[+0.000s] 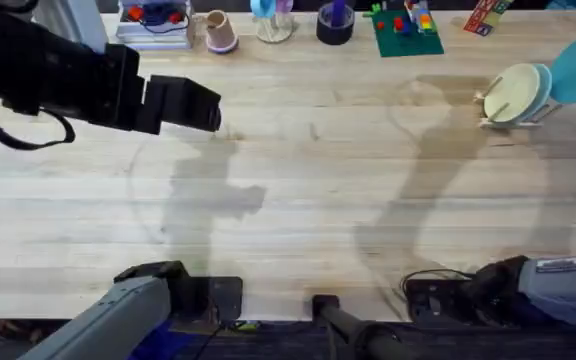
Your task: Pick up the plates from the table one by one and place each into a slot on the dish rack.
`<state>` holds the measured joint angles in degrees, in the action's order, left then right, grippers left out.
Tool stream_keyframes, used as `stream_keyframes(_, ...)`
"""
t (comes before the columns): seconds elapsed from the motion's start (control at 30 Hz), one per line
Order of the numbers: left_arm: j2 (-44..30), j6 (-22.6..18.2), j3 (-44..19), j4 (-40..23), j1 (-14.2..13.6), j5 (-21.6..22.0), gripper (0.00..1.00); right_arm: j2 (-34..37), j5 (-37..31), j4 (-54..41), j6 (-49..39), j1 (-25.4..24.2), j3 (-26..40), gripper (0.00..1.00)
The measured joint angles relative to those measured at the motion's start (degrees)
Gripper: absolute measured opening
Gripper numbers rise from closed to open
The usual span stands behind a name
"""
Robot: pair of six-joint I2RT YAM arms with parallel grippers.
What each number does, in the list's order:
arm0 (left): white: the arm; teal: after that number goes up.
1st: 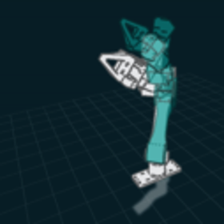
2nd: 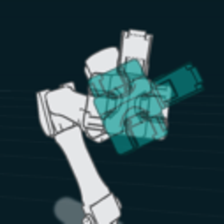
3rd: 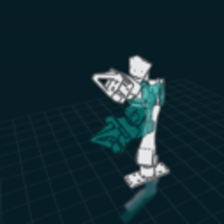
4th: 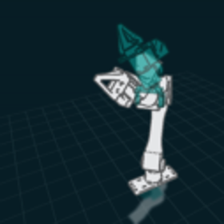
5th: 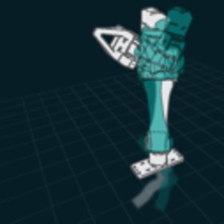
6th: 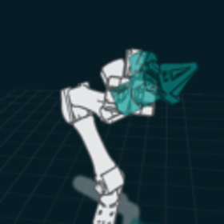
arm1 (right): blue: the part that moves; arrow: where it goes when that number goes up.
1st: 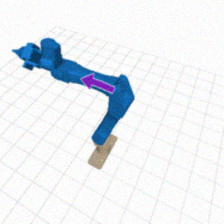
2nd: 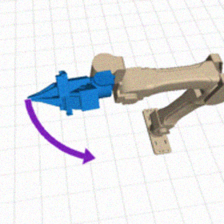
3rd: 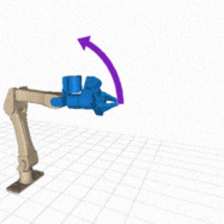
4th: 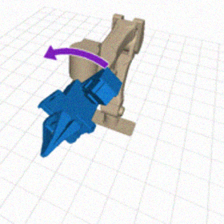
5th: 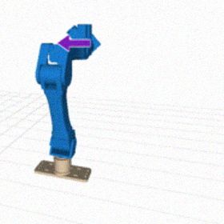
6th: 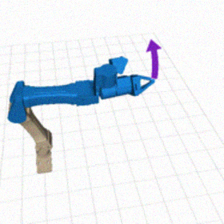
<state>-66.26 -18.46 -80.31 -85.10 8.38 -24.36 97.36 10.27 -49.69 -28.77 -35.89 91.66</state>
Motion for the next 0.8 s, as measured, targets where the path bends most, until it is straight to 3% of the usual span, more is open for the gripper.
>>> stream_keyframes(0.8,0.0,0.0,0.0,0.0,0.0,0.0,0.993,1.4,0.7,1.3,0.0,1.0,0.0,0.028)
